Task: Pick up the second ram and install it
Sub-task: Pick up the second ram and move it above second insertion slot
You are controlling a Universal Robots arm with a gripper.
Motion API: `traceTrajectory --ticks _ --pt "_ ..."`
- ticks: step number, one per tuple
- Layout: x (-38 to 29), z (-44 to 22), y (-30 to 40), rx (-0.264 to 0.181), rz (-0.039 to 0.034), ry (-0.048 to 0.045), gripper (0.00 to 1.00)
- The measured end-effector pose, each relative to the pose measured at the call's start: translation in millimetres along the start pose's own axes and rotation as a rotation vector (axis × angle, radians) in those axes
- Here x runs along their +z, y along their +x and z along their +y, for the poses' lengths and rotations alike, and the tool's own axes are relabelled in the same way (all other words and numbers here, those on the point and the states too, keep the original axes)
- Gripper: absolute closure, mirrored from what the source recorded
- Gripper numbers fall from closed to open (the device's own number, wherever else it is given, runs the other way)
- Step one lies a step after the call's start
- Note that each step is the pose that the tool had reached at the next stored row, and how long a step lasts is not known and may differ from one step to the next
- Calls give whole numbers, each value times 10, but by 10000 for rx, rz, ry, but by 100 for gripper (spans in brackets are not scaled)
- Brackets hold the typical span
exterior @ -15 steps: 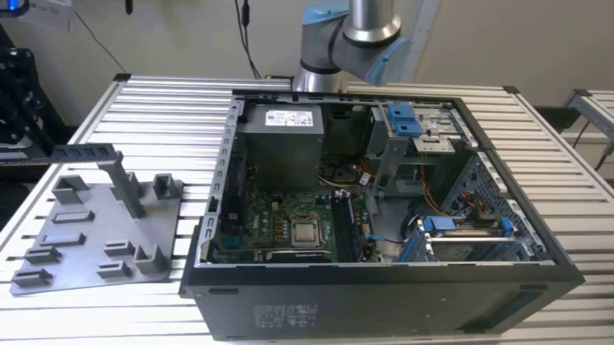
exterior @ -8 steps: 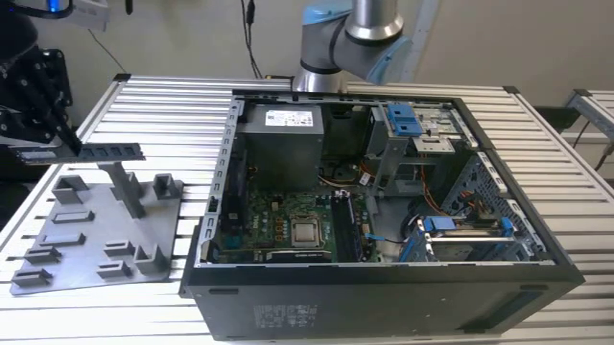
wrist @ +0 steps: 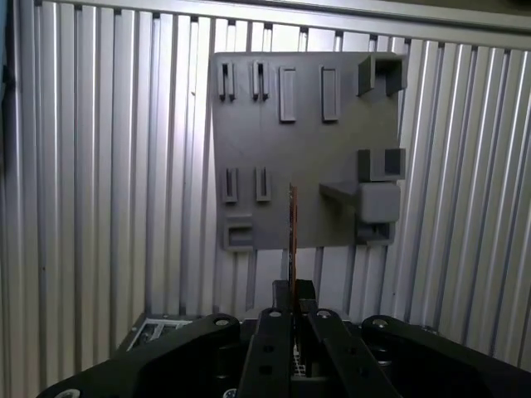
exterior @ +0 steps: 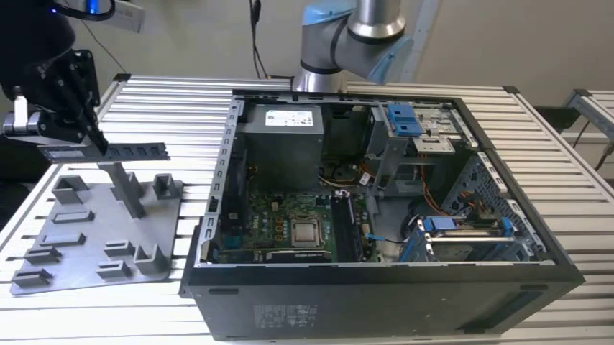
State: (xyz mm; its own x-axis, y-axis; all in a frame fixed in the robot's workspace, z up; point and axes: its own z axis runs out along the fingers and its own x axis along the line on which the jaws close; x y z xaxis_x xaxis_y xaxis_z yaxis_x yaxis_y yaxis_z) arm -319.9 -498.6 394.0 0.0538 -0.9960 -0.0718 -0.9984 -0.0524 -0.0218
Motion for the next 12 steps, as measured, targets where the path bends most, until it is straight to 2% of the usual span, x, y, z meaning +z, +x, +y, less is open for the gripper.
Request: traceTrajectory --ticks 6,12 --pt "5 -230 5 4 9 -72 86" --pt "9 -406 3 18 11 -102 86"
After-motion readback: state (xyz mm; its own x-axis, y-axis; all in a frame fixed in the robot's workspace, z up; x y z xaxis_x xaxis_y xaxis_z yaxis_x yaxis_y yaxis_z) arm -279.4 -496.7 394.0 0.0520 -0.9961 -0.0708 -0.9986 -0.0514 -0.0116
